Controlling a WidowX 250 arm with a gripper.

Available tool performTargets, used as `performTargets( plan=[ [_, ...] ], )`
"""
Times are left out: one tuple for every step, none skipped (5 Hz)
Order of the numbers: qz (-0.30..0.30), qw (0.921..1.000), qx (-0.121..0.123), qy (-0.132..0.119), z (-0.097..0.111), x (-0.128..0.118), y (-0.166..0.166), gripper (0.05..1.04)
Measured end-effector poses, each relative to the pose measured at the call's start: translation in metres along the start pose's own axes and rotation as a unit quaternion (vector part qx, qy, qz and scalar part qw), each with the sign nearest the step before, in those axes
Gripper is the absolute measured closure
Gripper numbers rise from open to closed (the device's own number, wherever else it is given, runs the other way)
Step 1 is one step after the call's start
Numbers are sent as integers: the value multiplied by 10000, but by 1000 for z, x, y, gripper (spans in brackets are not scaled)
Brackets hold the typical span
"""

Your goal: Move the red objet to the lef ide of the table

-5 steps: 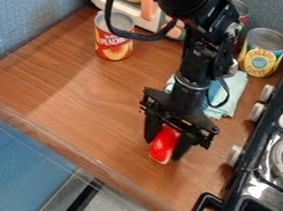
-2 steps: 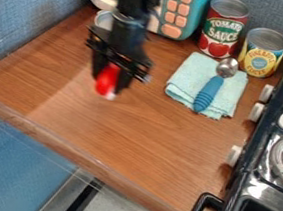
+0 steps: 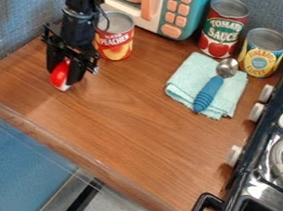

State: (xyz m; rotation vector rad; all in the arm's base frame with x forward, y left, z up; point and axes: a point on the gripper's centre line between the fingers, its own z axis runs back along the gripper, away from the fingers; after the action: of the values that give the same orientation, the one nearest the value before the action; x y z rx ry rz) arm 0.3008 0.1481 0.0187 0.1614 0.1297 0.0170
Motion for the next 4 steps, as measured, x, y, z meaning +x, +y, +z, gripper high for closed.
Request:
performTargets(
  plan=[
    [31,10000,19,18,-3,0,14,507],
    [-58,9999,-13,87,-7,-6,12,405],
    [26,9998,-172,116,-4,-14,10,129],
    [116,9990,-407,-141,33,-16,11,81]
  ],
)
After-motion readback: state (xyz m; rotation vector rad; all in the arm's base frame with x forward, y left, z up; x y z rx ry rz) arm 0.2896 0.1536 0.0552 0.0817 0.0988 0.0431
